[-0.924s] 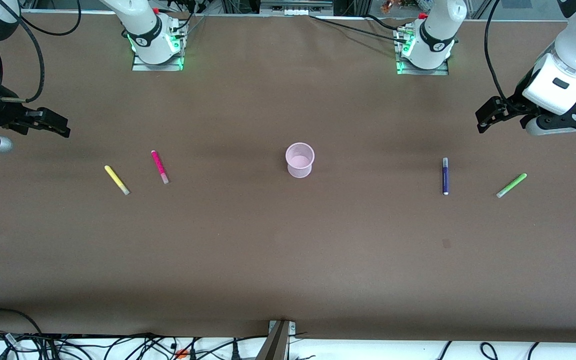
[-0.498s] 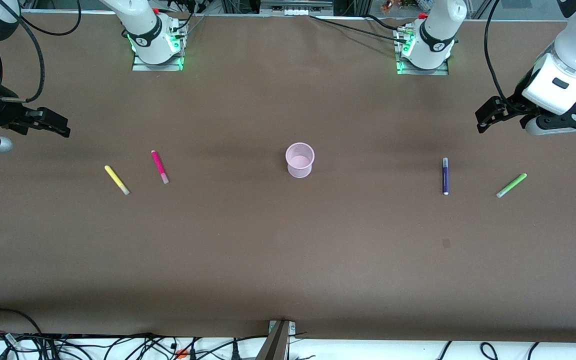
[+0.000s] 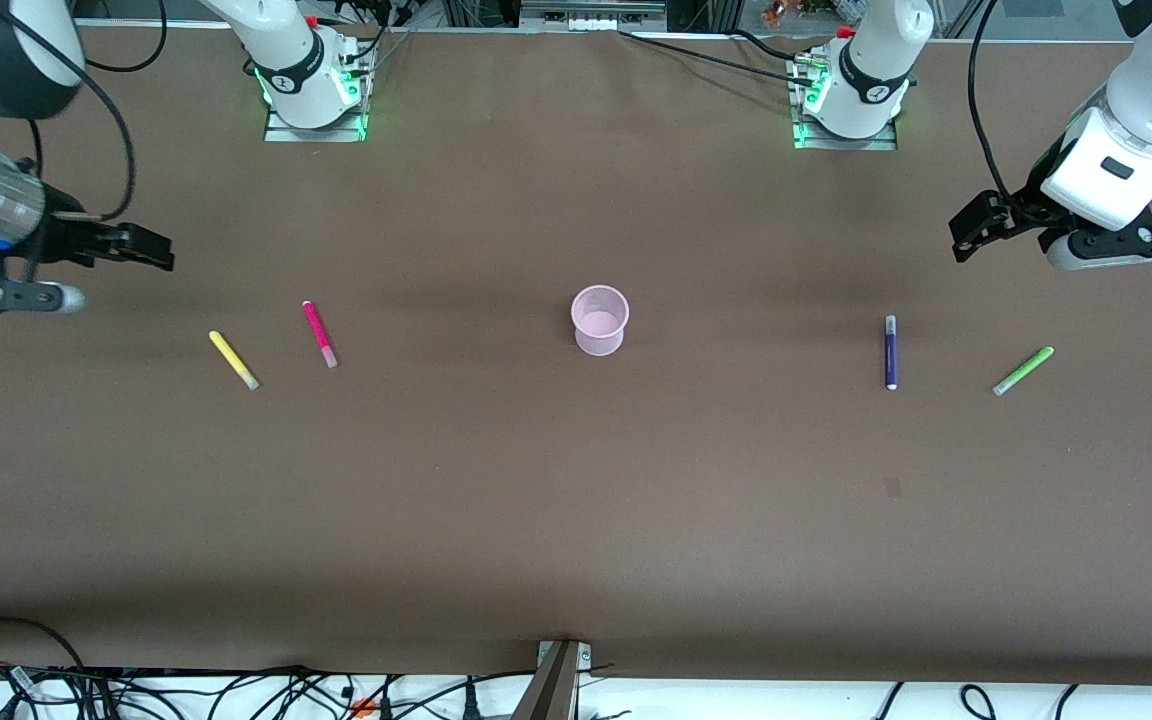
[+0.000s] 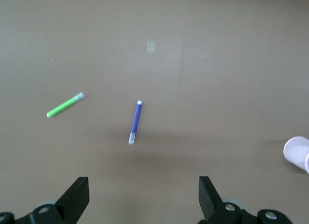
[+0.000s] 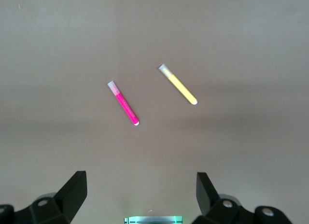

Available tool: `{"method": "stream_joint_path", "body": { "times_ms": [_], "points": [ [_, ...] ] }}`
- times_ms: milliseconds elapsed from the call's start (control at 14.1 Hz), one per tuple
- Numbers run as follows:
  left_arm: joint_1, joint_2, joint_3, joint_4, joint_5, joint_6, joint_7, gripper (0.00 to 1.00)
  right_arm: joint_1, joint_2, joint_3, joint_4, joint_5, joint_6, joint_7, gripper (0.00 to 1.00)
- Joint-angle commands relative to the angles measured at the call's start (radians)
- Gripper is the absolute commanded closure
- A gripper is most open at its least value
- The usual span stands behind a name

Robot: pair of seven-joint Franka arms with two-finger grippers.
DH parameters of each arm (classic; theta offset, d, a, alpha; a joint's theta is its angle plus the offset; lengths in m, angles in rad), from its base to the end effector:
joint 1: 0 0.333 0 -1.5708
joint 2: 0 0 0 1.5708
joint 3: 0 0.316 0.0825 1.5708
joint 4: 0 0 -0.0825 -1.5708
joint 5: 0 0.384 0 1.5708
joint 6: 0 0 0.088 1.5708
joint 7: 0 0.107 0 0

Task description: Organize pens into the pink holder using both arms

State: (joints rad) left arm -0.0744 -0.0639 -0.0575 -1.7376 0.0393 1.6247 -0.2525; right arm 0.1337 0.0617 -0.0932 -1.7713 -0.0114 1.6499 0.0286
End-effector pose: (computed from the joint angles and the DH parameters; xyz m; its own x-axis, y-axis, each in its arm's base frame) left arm 0.5310 -0.0673 0.5851 0.9923 0.1184 -0.0369 0.1163 -0.9918 -0.0537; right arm 0.5606 0.0227 0.5024 0.9834 0.0113 -0.1813 0.0155 -0.9996 0.0219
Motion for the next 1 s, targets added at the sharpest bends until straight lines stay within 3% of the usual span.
{"method": "stream_joint_path", "body": {
  "times_ms": [0,356,640,924],
  "points": [
    [0.002,0.036,-0.007,0.021,0.017,-0.112,0.005,0.00,-0.003,-0.068,0.029,-0.184,0.001,0.154,-0.120,0.00],
    [0.041,0.218,0.005,0.018,0.028,-0.142,0.009,0.00,-0.002,-0.069,0.030,-0.502,0.001,0.534,-0.383,0.01],
    [0.048,0.364,0.005,-0.002,0.056,0.056,0.054,0.00,-0.002,-0.008,0.032,-0.600,-0.001,0.688,-0.472,0.01],
    [0.067,0.401,0.005,-0.095,0.105,0.272,0.178,0.00,0.003,0.091,0.058,-0.674,-0.001,0.948,-0.476,0.00]
  ]
}}
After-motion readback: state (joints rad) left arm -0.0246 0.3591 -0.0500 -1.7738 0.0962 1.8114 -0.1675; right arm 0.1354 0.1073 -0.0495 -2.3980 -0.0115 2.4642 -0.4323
